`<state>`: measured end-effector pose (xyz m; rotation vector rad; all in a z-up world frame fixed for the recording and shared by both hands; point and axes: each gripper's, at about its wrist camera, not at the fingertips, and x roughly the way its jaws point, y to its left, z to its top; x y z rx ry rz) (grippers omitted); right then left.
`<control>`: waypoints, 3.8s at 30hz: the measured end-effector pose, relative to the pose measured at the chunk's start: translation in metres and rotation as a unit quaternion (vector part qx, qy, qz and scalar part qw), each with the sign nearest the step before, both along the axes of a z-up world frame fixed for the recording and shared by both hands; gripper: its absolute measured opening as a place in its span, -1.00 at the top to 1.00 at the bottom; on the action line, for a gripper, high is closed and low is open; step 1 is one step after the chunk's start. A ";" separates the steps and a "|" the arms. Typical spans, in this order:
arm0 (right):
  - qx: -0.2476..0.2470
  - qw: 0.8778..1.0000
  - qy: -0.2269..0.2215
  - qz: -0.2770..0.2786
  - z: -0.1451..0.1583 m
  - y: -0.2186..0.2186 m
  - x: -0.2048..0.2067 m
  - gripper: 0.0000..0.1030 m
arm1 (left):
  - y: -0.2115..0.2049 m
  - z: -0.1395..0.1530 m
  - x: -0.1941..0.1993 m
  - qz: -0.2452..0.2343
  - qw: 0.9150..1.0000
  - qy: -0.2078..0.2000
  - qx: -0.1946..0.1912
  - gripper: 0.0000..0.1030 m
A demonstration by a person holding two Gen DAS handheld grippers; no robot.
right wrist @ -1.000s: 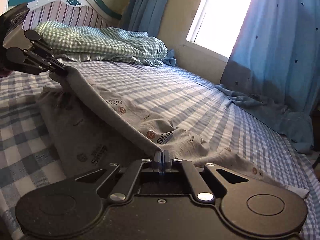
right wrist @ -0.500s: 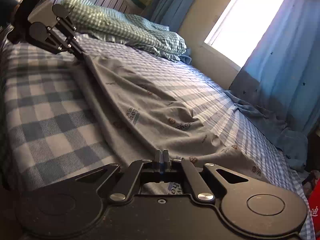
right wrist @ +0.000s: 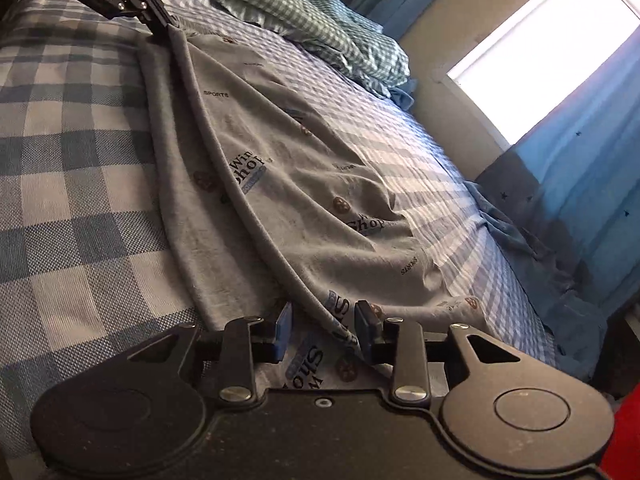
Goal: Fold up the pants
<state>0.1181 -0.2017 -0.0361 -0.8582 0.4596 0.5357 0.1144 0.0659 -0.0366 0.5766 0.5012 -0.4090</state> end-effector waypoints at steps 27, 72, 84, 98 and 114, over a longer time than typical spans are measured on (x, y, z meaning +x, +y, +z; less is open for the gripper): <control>0.019 1.000 0.008 -0.016 -0.003 -0.004 -0.052 0.82 | 0.012 -0.012 -0.003 0.037 0.997 0.040 -0.055 0.81; 0.630 0.615 0.179 -0.439 0.006 -0.372 0.202 -0.25 | -0.341 -0.006 0.062 -0.052 0.984 0.135 -0.103 1.00; 0.558 0.732 0.053 -0.388 0.105 -0.376 0.184 0.98 | -0.307 0.037 0.052 -0.068 0.979 0.117 -0.151 1.00; 0.535 0.691 0.087 -0.479 0.004 -0.394 -0.019 0.75 | -0.304 0.000 -0.002 -0.117 0.983 0.124 -0.075 1.00; 0.631 0.661 0.028 -0.405 0.041 -0.415 0.012 -0.09 | -0.305 0.002 0.002 -0.101 0.984 0.129 -0.076 1.00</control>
